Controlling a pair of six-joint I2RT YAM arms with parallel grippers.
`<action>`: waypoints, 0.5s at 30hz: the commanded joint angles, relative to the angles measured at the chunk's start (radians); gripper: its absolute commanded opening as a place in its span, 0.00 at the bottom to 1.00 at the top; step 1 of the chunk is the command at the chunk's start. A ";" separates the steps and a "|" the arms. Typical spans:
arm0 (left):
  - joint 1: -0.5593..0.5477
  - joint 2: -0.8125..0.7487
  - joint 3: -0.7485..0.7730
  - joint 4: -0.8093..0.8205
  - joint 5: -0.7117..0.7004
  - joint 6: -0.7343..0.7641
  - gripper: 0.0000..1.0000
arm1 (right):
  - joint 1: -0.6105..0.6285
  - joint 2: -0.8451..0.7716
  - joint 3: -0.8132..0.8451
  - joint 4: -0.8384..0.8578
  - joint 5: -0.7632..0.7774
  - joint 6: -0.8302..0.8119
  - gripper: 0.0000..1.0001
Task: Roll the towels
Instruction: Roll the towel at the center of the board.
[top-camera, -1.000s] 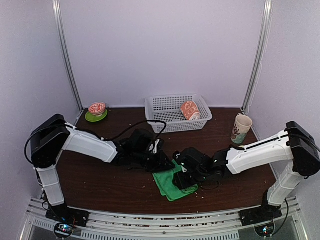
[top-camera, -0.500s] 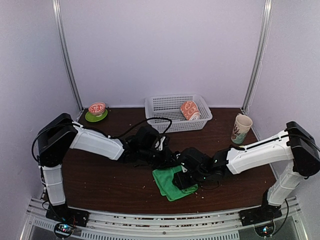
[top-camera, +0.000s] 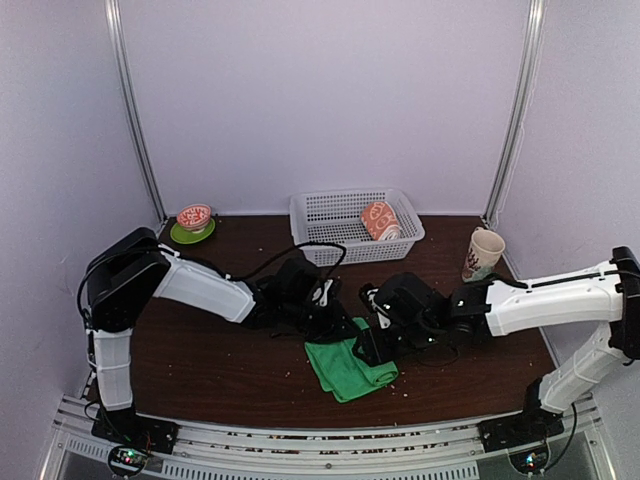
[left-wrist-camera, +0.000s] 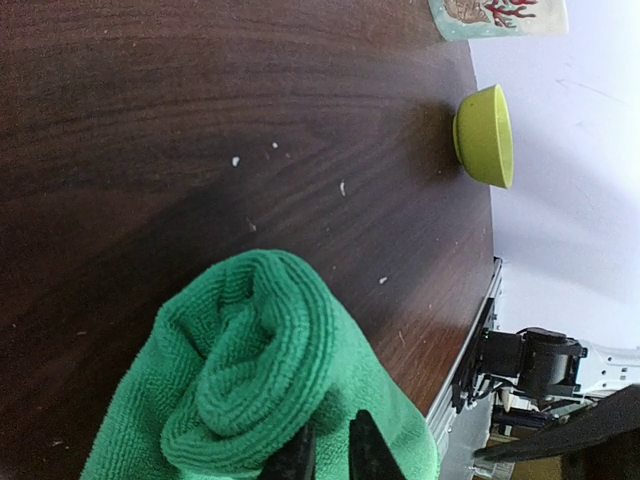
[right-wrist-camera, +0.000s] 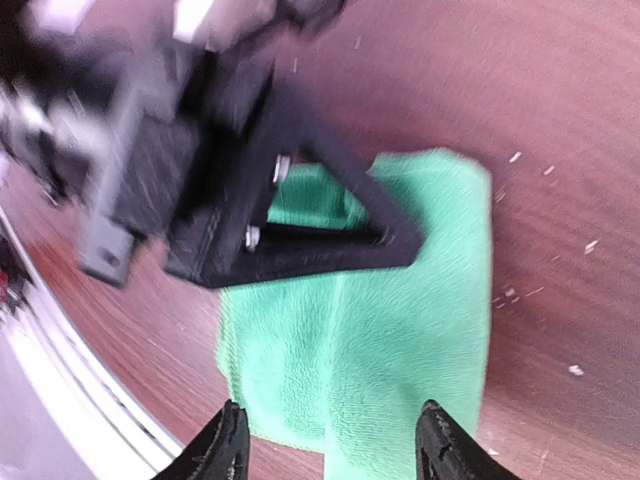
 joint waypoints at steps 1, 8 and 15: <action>0.006 0.033 -0.011 0.023 0.000 0.017 0.15 | -0.065 -0.082 -0.059 -0.010 -0.019 0.016 0.58; 0.006 0.034 -0.052 0.062 0.003 0.007 0.14 | -0.170 -0.049 -0.178 0.160 -0.167 0.019 0.57; 0.007 0.023 -0.109 0.102 0.003 -0.009 0.14 | -0.214 0.000 -0.221 0.319 -0.278 0.040 0.58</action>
